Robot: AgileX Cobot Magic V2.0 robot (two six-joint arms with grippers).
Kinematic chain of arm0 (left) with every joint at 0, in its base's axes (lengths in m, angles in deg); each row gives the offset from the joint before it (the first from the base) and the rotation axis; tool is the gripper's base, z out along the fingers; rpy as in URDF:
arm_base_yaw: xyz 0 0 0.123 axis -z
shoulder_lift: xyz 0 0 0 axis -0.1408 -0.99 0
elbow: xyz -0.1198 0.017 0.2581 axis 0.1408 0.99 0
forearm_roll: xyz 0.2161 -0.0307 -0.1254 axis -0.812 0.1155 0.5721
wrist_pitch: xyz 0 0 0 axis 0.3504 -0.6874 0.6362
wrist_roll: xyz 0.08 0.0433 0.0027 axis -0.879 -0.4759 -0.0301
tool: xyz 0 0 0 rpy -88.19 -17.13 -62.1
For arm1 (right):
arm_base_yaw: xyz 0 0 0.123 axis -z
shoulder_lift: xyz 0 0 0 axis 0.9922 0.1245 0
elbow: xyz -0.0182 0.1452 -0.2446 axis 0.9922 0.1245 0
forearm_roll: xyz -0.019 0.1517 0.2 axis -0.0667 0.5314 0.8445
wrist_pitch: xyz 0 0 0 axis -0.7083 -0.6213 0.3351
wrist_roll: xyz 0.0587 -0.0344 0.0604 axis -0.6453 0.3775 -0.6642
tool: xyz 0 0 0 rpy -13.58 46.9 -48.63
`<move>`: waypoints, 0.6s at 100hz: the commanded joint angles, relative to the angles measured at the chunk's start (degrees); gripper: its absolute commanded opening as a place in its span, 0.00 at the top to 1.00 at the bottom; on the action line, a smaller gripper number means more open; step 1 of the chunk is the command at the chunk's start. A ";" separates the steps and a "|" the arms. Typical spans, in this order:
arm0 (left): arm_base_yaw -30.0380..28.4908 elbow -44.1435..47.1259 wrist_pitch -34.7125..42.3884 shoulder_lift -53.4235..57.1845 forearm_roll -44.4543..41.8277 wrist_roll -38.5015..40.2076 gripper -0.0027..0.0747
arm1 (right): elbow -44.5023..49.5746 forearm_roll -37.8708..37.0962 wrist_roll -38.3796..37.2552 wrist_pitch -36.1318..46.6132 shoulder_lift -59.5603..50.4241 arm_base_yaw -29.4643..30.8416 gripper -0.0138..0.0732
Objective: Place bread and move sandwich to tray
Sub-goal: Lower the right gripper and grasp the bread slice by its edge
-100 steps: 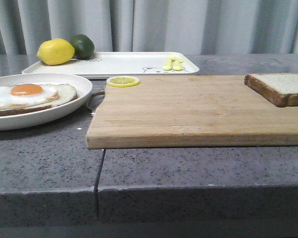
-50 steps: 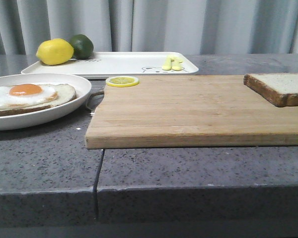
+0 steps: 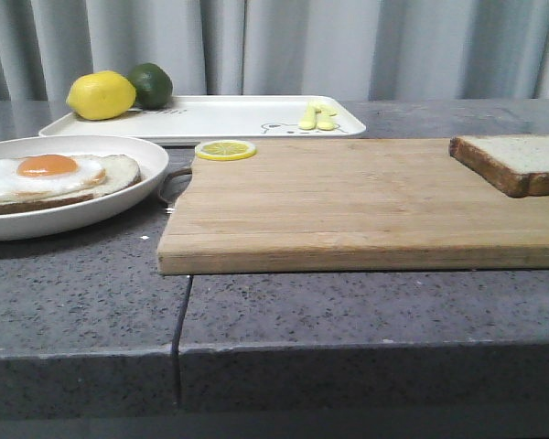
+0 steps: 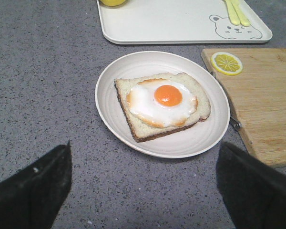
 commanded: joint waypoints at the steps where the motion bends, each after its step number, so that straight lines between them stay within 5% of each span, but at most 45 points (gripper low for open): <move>1: -0.09 -1.96 3.36 -0.78 0.94 -0.05 0.22 | -1.30 4.33 1.83 0.12 1.50 0.37 0.29; 60: -0.09 -1.96 3.36 -0.78 0.94 -0.05 0.22 | -1.30 11.47 8.99 -1.15 13.54 0.37 0.29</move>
